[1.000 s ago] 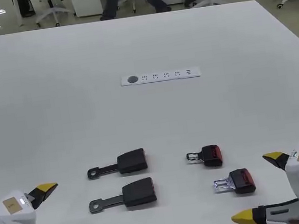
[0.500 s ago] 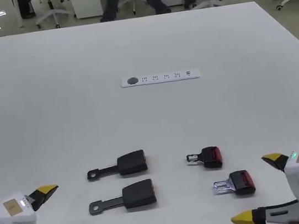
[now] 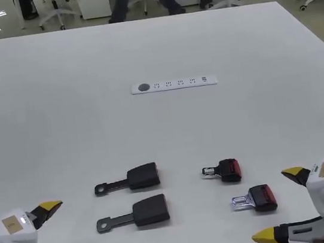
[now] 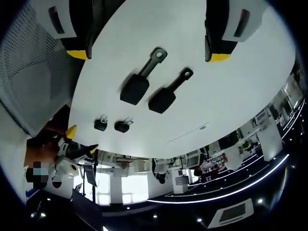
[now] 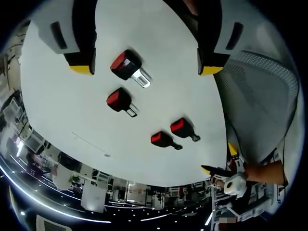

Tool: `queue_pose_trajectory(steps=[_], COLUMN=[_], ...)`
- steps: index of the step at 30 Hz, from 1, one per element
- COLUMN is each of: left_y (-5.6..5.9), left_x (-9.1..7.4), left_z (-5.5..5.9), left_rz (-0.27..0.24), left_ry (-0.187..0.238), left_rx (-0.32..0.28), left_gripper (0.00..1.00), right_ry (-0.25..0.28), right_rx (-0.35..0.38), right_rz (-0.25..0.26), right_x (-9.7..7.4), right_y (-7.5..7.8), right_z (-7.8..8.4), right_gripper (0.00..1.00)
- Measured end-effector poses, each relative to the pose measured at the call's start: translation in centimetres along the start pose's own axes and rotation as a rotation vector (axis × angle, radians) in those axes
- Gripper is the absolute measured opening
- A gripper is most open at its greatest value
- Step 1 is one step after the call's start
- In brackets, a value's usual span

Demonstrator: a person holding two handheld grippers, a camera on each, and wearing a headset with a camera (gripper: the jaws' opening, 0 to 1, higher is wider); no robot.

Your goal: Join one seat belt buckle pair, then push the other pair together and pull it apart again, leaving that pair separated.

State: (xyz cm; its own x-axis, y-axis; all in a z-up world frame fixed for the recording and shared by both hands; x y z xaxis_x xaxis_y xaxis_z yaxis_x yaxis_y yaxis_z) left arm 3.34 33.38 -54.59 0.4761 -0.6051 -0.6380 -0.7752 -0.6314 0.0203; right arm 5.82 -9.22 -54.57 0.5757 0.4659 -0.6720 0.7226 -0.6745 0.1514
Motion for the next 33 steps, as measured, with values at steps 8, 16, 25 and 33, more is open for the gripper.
queue_pose_trajectory(steps=[8,16,25,33], left_y=[-0.4,-0.6,-0.4,-0.7], left_x=[0.0,0.1,0.9,1.7], left_z=[0.3,0.3,-0.3,-1.1], left_rz=[-0.006,0.000,0.020,0.031], left_ry=[-0.019,-0.027,-0.056,-0.076], left_rx=[0.019,0.025,0.056,0.104], left_gripper=[0.98,0.95,0.90,0.84], right_ry=[0.003,-0.010,-0.011,-0.018], right_rx=[-0.001,-0.035,-0.059,-0.089], right_rz=[0.006,0.002,-0.017,-0.035], right_x=[-0.2,-0.2,0.1,0.7], right_y=[0.2,0.5,1.0,1.5], right_z=[0.0,0.0,0.1,0.1], right_gripper=[0.85,0.81,0.73,0.67])
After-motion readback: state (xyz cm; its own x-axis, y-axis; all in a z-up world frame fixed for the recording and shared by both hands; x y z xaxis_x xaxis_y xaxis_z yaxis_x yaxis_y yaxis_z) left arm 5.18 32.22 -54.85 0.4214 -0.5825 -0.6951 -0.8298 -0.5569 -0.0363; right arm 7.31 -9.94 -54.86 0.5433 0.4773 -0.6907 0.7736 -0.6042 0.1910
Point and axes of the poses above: the centre of the closed fingertips' face, and the gripper's own axes: x roughly forward along the fingers, y roughly to its right, z roughly out of its underside, the point moved 10 cm from there along -x, roughly backward along the fingers, and after that the axes turned 7 degrees about z, right-handed, at the moved point
